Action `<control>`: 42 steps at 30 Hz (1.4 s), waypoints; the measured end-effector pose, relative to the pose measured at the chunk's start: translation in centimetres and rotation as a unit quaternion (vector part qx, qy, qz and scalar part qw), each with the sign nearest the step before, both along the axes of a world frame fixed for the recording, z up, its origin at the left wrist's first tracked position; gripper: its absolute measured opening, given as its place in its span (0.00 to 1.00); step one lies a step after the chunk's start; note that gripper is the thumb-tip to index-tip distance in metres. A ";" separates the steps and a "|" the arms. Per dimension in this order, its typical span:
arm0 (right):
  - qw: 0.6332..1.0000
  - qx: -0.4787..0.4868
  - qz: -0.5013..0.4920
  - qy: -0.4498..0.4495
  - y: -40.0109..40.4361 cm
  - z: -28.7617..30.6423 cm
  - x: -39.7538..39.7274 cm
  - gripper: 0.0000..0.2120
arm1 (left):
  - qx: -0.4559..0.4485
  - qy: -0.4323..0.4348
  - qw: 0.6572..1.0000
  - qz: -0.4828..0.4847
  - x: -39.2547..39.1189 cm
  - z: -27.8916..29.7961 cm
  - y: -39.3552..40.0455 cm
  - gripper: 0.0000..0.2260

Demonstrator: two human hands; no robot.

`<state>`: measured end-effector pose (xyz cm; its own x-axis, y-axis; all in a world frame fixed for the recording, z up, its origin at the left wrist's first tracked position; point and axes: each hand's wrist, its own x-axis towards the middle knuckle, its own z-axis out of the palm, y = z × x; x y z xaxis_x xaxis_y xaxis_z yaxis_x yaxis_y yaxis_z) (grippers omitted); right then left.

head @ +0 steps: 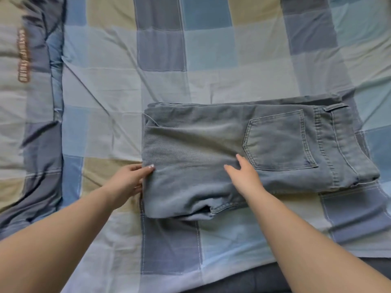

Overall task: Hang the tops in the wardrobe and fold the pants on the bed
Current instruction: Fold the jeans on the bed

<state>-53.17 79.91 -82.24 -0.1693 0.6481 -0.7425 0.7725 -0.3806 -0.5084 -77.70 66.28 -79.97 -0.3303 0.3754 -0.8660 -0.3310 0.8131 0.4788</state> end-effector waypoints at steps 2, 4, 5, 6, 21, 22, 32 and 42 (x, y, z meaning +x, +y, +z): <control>0.999 0.006 0.048 -0.003 -0.1 0.7 0.5 0.28 | 0.037 -0.036 0.998 0.025 0.5 1.2 0.7 0.11; 0.997 0.012 0.064 0.043 -0.8 2.0 0.9 0.27 | 0.098 -0.078 0.990 0.060 1.4 3.7 2.2 0.11; 0.995 0.001 0.056 0.086 -1.2 2.9 1.0 0.27 | 0.131 -0.094 0.985 0.064 2.1 5.2 3.3 0.12; 0.990 -0.017 0.036 0.136 -1.5 3.9 1.3 0.27 | 0.164 -0.106 0.979 0.057 3.2 6.8 4.6 0.13; 0.913 -0.047 -0.254 0.315 12.3 13.7 19.5 0.19 | 0.305 -0.172 0.935 -0.064 32.6 10.3 23.9 0.33; 0.928 -0.043 -0.242 0.281 13.1 12.8 20.6 0.19 | 0.285 -0.176 0.939 -0.075 33.6 9.1 24.3 0.33; 0.987 0.113 -0.029 -0.111 13.4 4.3 25.9 0.13 | 0.162 0.248 0.952 -0.079 29.9 1.4 16.1 0.13; 0.864 0.407 0.266 -0.129 14.2 3.6 21.1 0.31 | 0.292 0.455 0.687 -0.485 29.9 0.5 23.3 0.24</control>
